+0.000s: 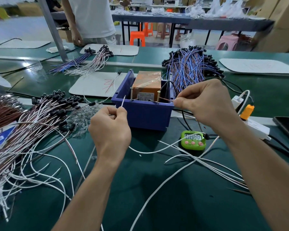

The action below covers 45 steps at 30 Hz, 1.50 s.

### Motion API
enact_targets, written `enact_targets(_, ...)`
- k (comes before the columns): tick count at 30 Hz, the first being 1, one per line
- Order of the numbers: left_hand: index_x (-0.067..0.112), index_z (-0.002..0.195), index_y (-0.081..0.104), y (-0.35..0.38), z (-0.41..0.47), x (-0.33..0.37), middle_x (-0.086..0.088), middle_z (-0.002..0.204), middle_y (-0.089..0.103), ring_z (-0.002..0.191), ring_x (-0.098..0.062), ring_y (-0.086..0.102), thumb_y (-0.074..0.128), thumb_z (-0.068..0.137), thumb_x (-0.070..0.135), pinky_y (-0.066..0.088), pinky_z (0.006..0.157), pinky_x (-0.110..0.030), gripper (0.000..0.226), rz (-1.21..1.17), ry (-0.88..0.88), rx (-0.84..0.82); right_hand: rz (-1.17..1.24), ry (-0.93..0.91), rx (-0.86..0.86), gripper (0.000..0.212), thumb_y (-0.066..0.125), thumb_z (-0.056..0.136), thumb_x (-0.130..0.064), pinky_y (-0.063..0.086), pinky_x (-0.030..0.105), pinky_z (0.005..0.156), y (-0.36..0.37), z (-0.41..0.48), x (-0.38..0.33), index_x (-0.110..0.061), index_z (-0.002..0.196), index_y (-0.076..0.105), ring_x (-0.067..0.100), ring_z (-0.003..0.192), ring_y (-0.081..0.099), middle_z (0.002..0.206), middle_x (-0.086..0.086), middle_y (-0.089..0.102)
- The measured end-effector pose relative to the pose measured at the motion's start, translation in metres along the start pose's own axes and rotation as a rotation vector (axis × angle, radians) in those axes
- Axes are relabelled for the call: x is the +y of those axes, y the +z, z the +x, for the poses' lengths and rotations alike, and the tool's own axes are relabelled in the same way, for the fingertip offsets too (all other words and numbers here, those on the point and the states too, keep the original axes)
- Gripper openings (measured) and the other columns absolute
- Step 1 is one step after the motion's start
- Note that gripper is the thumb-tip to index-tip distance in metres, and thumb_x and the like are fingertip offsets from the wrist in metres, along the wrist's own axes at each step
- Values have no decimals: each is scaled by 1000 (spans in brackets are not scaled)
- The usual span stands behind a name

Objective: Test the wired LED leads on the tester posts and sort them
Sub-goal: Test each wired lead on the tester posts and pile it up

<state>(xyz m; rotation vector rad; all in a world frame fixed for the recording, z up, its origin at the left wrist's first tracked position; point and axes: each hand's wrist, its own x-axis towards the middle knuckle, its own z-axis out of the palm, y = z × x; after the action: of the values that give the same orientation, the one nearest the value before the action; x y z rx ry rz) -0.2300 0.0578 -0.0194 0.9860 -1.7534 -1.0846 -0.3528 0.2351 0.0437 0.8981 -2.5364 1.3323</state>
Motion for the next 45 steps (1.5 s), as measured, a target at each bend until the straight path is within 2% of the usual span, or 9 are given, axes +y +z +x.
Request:
enact_targets(7,23,67,62,-2,-3,3,24,49,58,47,1,54,68,91,30,38,49,-11,26,-35,16,-27,-9,13,31,11,89,72,-29,46,15,57,-12,-9,-3,-32,68,80,-1,55,64,61,-15,71)
enact_targets(11,17,64,63,-8,-11,9,9,44,55,41,-11,43,66,83,35,46,50,-34,26,-113,12,-93,-15,15,-3,12,91,71,-29,42,8,52,-28,-16,-3,-34,70,80,-5,49,59,60,-15,71)
enact_targets(13,19,61,61,-13,-16,17,8,42,47,40,-14,36,65,79,32,34,41,-30,22,-230,2,-178,-27,10,-56,15,90,71,-29,48,15,53,-39,-23,-3,-39,74,79,-2,49,59,61,-13,72)
enact_targets(16,23,55,58,-17,-23,32,7,43,39,39,-12,28,65,80,21,23,38,-19,26,-440,-26,-341,-43,8,-101,11,89,72,-28,37,8,43,-54,-32,2,-34,73,79,0,41,52,58,-11,69)
enact_targets(18,22,57,61,-19,-25,38,4,43,42,40,-12,31,64,84,17,25,38,-18,27,-465,-22,-426,-37,15,-98,11,88,74,-27,37,9,45,-62,-38,7,-34,74,79,-1,43,52,60,-9,71)
enact_targets(22,22,60,65,-20,-35,41,-4,50,58,40,-17,36,63,93,13,29,37,-22,34,-360,-21,-537,10,46,-65,11,85,79,-23,52,34,63,-66,-49,15,-31,80,78,13,57,60,67,-3,73)
enact_targets(30,5,86,62,-17,-61,57,-11,67,71,45,-18,62,57,102,3,48,41,-23,17,-449,-142,-824,128,79,-26,18,76,88,-7,53,29,66,-61,-73,13,-22,78,74,18,66,66,73,0,72)
enact_targets(35,8,85,60,-17,-65,57,-14,71,74,49,-19,66,56,101,0,54,45,-24,18,-501,-134,-759,154,181,-159,22,59,97,-10,57,39,81,-17,-102,11,-27,84,60,15,80,73,79,-8,76)
enact_targets(45,12,91,57,-38,-42,29,-6,76,77,67,-20,76,49,105,1,61,63,-26,20,-630,-140,-433,193,200,-285,15,46,100,-23,56,46,73,34,-153,13,-32,89,50,14,70,64,76,-5,71)
